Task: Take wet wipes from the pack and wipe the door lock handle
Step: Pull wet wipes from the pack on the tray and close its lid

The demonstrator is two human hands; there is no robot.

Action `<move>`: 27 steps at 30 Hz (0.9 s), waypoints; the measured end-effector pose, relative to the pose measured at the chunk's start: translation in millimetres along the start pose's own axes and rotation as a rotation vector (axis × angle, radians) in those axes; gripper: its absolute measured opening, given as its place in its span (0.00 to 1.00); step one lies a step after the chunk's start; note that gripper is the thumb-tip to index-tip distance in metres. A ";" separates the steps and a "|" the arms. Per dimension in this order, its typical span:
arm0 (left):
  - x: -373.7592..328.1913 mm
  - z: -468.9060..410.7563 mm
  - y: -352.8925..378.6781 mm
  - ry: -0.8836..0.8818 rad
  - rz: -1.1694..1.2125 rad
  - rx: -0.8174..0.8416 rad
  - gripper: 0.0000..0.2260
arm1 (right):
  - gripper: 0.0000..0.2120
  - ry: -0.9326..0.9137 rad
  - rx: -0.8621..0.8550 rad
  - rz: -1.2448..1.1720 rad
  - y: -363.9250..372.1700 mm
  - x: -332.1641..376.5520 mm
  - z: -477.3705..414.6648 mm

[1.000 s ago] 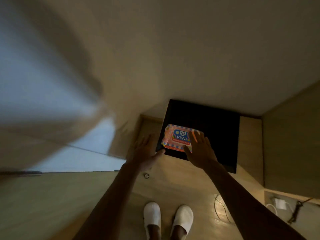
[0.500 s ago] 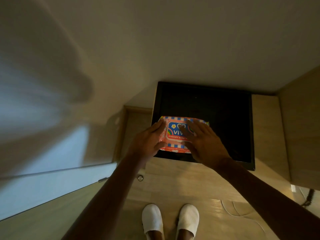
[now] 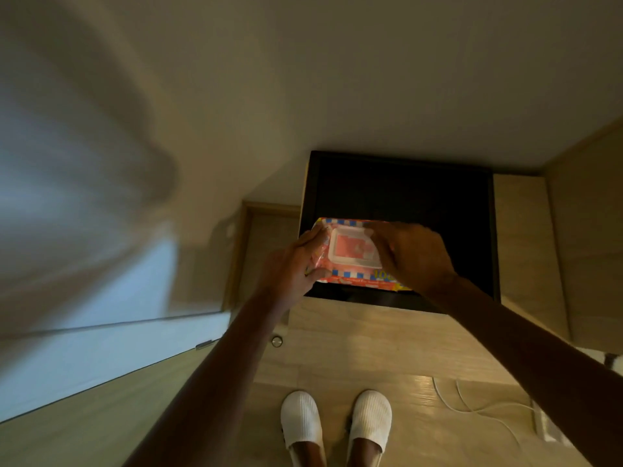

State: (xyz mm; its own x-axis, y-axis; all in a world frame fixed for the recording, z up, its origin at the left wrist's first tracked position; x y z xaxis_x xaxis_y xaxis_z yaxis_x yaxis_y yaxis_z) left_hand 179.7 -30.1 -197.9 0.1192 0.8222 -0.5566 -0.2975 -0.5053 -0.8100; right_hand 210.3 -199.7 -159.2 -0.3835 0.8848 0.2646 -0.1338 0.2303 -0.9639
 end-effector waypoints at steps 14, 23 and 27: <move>-10.5 -18.8 -2.9 0.078 -0.113 -0.120 0.28 | 0.06 0.259 0.019 -0.261 27.5 -25.1 -3.0; -9.8 -22.8 2.3 0.023 -0.148 -0.087 0.31 | 0.11 0.257 -0.002 -0.106 27.0 -3.4 11.6; -8.4 -21.5 3.5 0.008 -0.131 -0.101 0.31 | 0.12 0.372 -0.014 -0.123 36.0 -6.6 6.7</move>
State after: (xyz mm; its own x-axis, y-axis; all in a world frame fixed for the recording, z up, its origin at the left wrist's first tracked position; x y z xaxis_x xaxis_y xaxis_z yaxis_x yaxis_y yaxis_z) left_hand 198.0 -44.4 -200.1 0.1585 0.8807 -0.4463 -0.1821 -0.4182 -0.8899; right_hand 201.8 -199.9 -195.5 -0.0074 0.9362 0.3514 -0.1449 0.3467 -0.9267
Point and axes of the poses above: each hand's wrist, its own z-axis away from the middle knuckle, its own y-axis out of the palm, x = y × z, the point moved 8 cm from there along -z, towards the middle knuckle, and after that the axes turned 1 degree about z, right-handed, at the moved point
